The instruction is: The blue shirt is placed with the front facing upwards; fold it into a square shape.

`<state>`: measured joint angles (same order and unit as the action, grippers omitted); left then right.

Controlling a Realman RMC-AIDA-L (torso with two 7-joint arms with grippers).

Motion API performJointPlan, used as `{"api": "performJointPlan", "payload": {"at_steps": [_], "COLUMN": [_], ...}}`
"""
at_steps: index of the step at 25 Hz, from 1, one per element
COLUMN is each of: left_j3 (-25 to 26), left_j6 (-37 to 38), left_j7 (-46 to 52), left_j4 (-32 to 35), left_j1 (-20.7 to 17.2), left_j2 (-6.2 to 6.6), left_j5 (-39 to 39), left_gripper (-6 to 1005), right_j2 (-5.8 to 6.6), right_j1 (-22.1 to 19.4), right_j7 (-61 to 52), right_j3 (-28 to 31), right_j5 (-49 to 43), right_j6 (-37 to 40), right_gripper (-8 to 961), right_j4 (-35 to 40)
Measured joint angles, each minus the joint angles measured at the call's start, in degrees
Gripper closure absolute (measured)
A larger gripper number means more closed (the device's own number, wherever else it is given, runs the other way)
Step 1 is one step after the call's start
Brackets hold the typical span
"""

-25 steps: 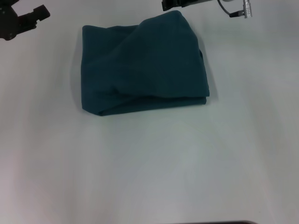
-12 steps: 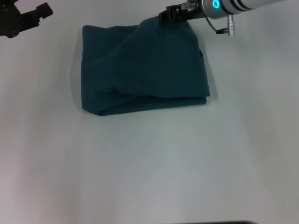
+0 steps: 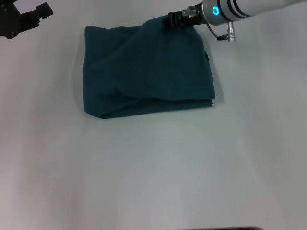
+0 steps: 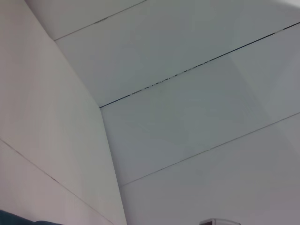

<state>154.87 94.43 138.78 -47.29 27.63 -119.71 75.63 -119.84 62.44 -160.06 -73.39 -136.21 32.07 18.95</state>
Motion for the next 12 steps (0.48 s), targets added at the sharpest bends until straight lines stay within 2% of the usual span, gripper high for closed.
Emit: {"api": "performJointPlan", "payload": {"at_steps": [3, 5, 9, 12], "left_j3": [0.0, 0.0, 0.0, 0.0], "left_j6": [0.1, 0.3, 0.4, 0.4], "left_j7": [0.0, 0.0, 0.0, 0.1], "left_j4": [0.0, 0.0, -0.1, -0.1], "left_j1": [0.0, 0.0, -0.2, -0.4], "left_j2": [0.02, 0.02, -0.11, -0.05], "left_j5": [0.0, 0.0, 0.1, 0.1], "left_gripper": [37, 37, 37, 37], "right_j2": [0.62, 0.90, 0.58, 0.51], "right_j1": [-1.2, -3.6, -8.9, -11.0], "right_j7": [-0.2, -0.2, -0.2, 0.2], "right_j3": [0.3, 0.8, 2.6, 3.6], "right_j5": [-0.1, 0.2, 0.5, 0.6], "right_j6": [2.9, 6.0, 13.0, 19.1], "right_gripper": [385, 385, 387, 388], "right_j4": [2.8, 7.9, 19.5, 25.1]}}
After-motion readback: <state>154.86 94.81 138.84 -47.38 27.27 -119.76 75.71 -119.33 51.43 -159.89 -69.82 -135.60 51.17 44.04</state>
